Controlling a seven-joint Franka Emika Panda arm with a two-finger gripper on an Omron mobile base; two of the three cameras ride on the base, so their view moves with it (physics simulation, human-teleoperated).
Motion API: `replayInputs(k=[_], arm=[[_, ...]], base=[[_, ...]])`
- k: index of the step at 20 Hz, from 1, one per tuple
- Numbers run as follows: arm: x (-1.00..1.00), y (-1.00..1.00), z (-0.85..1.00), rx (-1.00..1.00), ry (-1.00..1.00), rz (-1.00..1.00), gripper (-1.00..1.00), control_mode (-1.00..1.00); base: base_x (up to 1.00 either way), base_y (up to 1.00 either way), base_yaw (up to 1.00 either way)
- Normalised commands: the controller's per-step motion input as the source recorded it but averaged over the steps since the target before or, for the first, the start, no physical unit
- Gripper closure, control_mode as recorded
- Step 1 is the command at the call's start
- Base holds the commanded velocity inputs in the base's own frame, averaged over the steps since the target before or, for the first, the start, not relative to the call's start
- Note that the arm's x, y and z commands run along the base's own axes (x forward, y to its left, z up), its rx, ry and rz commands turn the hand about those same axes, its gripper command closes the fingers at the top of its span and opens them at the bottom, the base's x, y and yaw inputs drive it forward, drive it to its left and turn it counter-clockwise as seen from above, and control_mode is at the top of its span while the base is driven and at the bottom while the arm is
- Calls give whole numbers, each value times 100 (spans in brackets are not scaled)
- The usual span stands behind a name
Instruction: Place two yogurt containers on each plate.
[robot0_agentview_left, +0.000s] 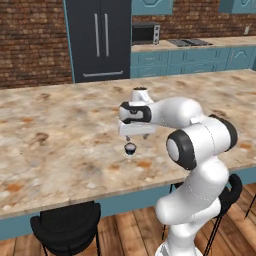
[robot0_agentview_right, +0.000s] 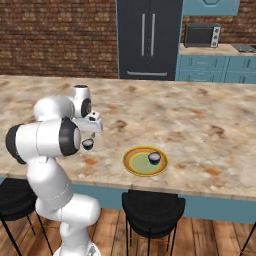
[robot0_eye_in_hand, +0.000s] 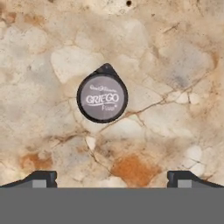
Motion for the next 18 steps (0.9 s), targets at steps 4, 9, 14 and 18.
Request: replayInputs(k=[4,9,14,18], arm=[[58,28,-28,-6,-16,1,-100,-100],[20,-9,-50,0,-6,2,-100,-100],[-22,0,-33,0,8,-2,-100,-100],[0,0,-27,0,0,0,-100,-100]], base=[[0,0,0],[0,0,0],[0,0,0],[0,0,0]])
